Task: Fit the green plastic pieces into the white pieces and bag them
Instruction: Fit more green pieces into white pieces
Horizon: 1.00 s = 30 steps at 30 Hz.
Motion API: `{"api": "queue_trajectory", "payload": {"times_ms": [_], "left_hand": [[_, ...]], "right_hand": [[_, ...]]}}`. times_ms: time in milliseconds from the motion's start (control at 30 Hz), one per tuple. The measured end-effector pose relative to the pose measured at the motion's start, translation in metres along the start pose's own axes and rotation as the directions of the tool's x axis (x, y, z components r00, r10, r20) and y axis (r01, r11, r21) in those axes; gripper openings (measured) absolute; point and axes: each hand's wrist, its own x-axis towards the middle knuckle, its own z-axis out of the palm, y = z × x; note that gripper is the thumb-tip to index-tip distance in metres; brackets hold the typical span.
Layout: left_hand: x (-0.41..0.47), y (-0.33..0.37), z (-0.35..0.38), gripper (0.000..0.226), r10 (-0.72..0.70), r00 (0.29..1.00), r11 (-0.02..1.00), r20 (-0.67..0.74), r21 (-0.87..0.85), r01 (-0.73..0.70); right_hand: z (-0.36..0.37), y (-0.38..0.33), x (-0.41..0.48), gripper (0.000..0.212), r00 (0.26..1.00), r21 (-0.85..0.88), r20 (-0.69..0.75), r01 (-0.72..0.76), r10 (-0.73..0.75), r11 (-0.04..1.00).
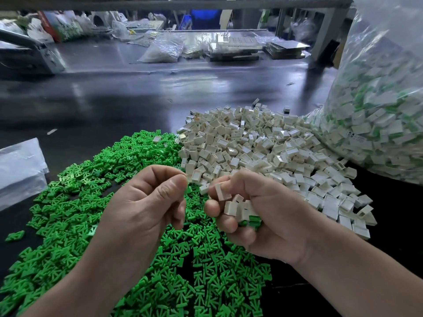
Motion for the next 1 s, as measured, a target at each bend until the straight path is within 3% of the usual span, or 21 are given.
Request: {"api": "queue_trajectory", "payload": {"times_ms": [167, 267, 433, 600, 733, 900, 1000], "left_hand": [[-0.0023, 0.0015, 0.0057, 0.007, -0.024, 1.000, 1.000, 0.008, 0.004, 0.024], [-0.0036, -0.0008, 0.0052, 0.009, -0.026, 1.000, 0.998, -0.001, 0.062, 0.026], [-0.0041, -0.0028, 0.0043, 0.027, -0.004, 1.000, 0.987, 0.012, 0.158, 0.002], [-0.0058, -0.0019, 0.0047, 0.022, 0.017, 0.999, 0.969, 0.036, 0.247, -0.026], [-0.0067, 0.0008, 0.0087, 0.014, -0.012, 0.999, 0.981, 0.030, 0.192, 0.006], [-0.0082, 0.0009, 0.0107, 0.016, -0.002, 1.000, 0.975, 0.025, 0.220, -0.004], [-0.0083, 0.0015, 0.0086, 0.014, 0.010, 0.999, 0.947, 0.042, 0.320, -0.023]], "right_hand": [[0.0075, 0.0040, -0.0022, 0.006, 0.996, -0.326, -0.033, 0.070, -0.085, 0.943], [0.0094, 0.0062, -0.0047, 0.012, 0.987, -0.447, -0.041, 0.122, -0.157, 0.886], [0.0091, 0.0069, -0.0068, 0.017, 0.961, -0.633, -0.036, 0.190, -0.273, 0.751], [0.0072, 0.0070, -0.0088, 0.016, 0.933, -0.660, -0.025, 0.255, -0.360, 0.706], [0.0056, 0.0079, -0.0086, 0.015, 0.902, -0.659, -0.003, 0.324, -0.433, 0.679], [0.0025, 0.0076, -0.0068, 0.009, 0.918, -0.622, 0.014, 0.319, -0.397, 0.715], [0.0021, 0.0056, -0.0078, 0.010, 0.929, -0.682, 0.014, 0.280, -0.371, 0.676]]}}
